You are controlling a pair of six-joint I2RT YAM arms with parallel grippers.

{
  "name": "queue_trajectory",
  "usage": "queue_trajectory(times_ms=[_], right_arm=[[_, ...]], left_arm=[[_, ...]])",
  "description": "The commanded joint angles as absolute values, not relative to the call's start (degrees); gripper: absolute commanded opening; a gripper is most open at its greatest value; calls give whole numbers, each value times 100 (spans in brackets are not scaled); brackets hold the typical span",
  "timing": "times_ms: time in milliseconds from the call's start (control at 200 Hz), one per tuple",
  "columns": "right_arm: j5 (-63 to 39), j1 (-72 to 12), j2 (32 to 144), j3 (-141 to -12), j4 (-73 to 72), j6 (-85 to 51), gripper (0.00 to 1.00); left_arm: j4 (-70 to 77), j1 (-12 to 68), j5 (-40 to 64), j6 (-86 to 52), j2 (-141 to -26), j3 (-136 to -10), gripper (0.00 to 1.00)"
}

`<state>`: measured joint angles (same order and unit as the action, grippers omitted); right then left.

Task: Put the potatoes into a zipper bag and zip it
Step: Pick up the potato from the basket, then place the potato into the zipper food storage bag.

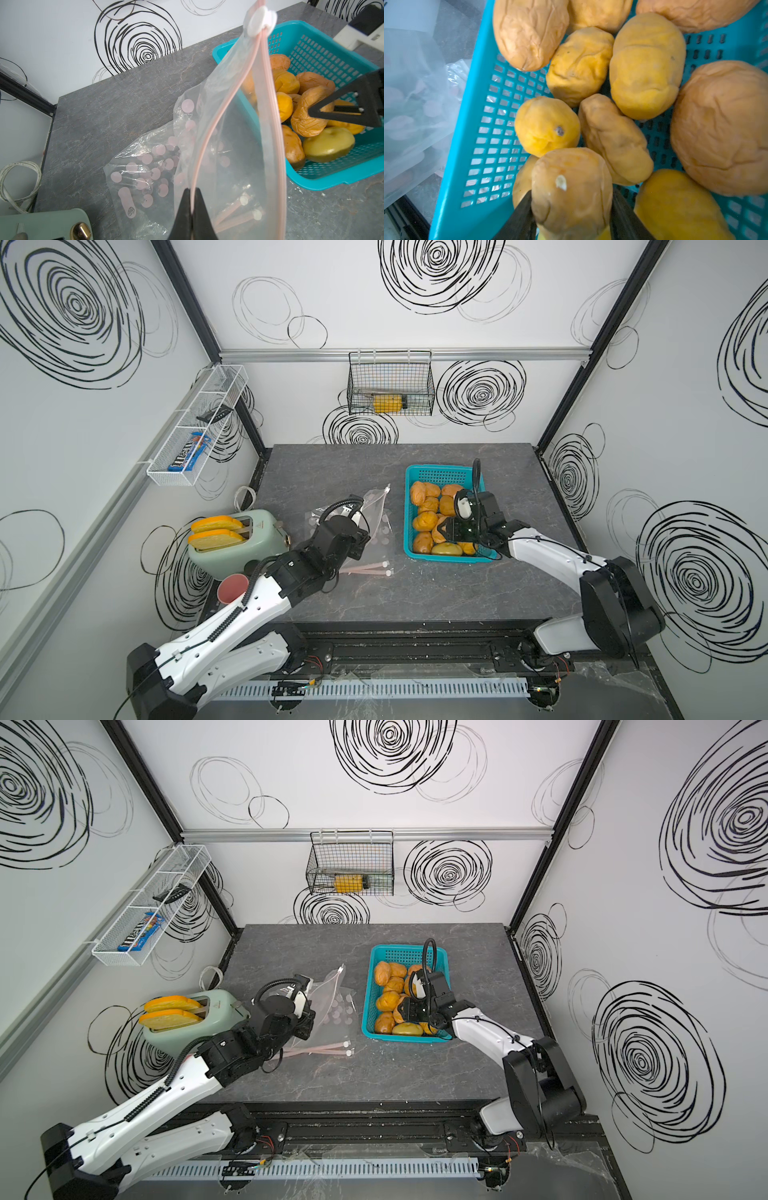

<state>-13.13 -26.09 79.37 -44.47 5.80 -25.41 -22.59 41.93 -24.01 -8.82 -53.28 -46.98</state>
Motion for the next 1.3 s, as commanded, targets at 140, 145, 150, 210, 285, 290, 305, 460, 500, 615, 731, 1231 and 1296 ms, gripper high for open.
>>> queue_trajectory(times_ms=[140,145,150,210,285,290,305,460,500,615,731,1231,1296], right_arm=[[-1446,-3482,6548,-4265,-243,-2079,33],[-1444,-3507,6526,-4264,-258,-2068,33],[-1438,-3534,6497,-4259,-278,-2062,33],[-1383,-3854,6208,-4228,-490,-1945,33],[-1278,-4157,5867,-4139,-832,-1919,33],[-1272,-4170,5847,-4135,-847,-1926,33],[-1259,-4203,5785,-4115,-918,-1936,33],[-1309,-4348,5429,-4026,-1600,-2333,32],[-1326,-4372,5429,-4039,-1731,-2425,32],[-1360,-4442,5663,-4254,-1750,-2736,32],[-1277,-4556,6001,-4442,-1887,-2805,32],[-176,-4592,6593,-4666,-1550,-3182,29],[-208,-4597,6651,-4695,-1564,-3188,29]], left_arm=[[-2103,4125,-1682,-982,-5469,-4807,0],[-2097,4123,-1663,-983,-5472,-4808,0],[-2099,4123,-1640,-988,-5470,-4803,0],[-2055,4082,-1342,-1025,-5501,-4816,0],[-1975,3919,-739,-1125,-5562,-4838,0],[-1967,3911,-695,-1129,-5567,-4841,0],[-1946,3876,-570,-1156,-5588,-4847,0],[-1798,3497,366,-1397,-5923,-4991,0],[-1776,3423,553,-1444,-6013,-5017,0],[-1785,3375,928,-1588,-6259,-5121,0],[-1858,3370,1169,-1795,-6569,-5436,0],[-1117,2731,2834,-2355,-7305,-5484,0],[-1053,2640,2793,-2416,-7275,-5372,0]])
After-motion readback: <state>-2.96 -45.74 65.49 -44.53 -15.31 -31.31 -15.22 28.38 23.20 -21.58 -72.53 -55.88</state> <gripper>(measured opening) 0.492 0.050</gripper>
